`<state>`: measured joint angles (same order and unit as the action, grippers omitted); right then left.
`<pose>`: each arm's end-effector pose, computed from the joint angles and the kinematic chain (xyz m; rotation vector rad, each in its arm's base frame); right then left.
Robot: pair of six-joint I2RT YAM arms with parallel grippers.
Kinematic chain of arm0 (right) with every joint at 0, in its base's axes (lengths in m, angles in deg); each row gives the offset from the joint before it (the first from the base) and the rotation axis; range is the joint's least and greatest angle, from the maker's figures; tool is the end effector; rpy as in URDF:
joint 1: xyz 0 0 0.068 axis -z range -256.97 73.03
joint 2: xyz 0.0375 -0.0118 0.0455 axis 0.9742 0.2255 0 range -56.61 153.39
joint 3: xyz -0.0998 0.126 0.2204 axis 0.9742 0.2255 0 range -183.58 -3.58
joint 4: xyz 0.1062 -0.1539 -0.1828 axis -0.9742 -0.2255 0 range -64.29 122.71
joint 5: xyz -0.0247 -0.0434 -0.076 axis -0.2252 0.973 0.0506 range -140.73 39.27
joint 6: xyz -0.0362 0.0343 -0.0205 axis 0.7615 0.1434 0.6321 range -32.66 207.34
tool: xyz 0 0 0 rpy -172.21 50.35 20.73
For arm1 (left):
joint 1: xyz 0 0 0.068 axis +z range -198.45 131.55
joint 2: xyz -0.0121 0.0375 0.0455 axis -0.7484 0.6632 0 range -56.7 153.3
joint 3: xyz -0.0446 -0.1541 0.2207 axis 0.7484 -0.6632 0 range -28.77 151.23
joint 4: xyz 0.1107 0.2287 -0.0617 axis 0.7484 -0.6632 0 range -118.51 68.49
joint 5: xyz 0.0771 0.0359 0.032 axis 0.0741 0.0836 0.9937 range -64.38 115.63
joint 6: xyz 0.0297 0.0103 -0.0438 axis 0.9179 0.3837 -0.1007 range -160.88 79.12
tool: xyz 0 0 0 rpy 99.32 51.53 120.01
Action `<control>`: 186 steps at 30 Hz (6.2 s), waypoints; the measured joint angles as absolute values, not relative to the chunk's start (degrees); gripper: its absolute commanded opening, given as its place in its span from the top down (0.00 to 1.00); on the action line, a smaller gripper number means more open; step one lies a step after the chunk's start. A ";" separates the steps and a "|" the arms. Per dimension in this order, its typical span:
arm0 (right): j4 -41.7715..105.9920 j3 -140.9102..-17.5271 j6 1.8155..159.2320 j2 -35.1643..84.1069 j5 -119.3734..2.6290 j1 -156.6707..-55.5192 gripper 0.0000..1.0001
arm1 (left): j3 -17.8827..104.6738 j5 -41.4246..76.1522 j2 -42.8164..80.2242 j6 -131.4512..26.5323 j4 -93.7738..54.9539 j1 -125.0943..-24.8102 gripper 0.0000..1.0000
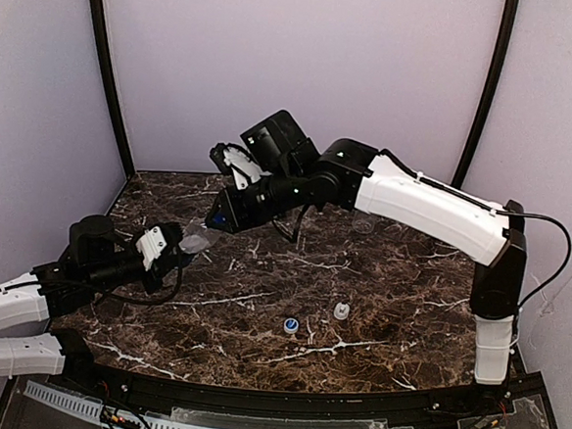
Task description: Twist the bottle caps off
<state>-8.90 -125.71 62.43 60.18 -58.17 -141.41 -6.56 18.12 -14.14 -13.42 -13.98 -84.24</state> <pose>0.1967 0.4220 0.3670 -0.8812 2.2198 0.9602 0.1455 -0.1106 0.2390 1.0215 1.4796 -0.2214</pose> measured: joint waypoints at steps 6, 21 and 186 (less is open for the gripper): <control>-8.88 -125.69 65.23 60.18 -58.61 -141.44 1.00 | -6.56 17.53 -14.14 -12.96 -14.31 -84.22 0.87; -6.34 -102.50 134.19 46.28 -65.98 -152.25 1.00 | -4.35 -16.83 -15.36 -2.97 -37.90 -84.64 0.88; 50.29 -84.05 88.27 43.24 -83.94 -140.36 0.45 | -1.49 -13.58 -15.62 -25.48 -18.20 -80.79 0.84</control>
